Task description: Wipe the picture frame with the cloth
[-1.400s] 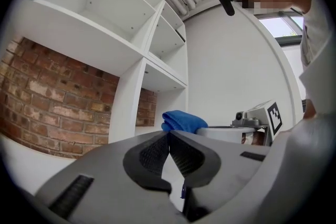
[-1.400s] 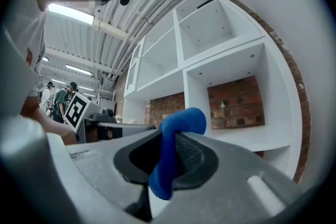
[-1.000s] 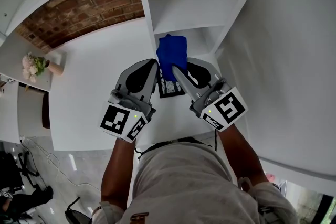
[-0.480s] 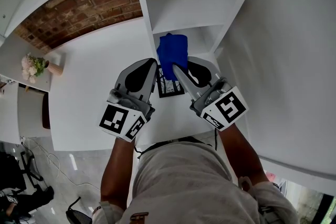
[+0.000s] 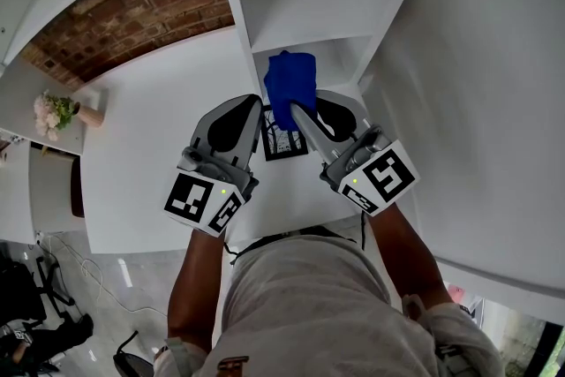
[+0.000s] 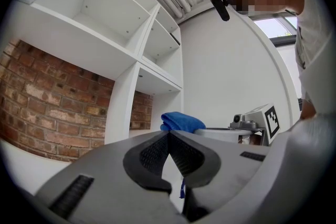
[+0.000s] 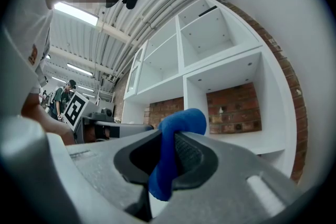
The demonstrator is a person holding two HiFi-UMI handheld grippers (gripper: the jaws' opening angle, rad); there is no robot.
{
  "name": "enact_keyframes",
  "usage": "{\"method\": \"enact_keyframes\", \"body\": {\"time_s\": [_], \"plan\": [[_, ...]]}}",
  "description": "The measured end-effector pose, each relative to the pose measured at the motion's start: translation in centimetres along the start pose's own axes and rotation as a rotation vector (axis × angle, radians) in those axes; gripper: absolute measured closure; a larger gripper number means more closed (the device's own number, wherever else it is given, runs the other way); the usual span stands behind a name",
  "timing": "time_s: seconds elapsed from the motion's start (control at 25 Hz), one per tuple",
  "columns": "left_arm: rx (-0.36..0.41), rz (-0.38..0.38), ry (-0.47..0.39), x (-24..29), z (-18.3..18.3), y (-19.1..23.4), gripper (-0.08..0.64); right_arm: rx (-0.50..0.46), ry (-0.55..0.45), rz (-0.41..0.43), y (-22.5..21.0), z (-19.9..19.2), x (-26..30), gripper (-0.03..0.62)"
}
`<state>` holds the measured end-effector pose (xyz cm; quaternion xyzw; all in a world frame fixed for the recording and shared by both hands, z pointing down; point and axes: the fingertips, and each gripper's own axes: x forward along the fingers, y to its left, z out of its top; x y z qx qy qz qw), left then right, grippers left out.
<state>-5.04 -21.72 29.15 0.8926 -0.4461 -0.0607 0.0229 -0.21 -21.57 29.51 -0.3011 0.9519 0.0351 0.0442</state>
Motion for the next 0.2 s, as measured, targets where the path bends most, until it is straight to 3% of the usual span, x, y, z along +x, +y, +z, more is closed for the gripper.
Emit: {"method": "enact_keyframes", "body": {"time_s": [0.2], "plan": [[0.004,-0.005,-0.001,-0.05,0.13,-0.26,0.56,-0.001,0.003,-0.003,-0.02,0.06,-0.22,0.545]]}}
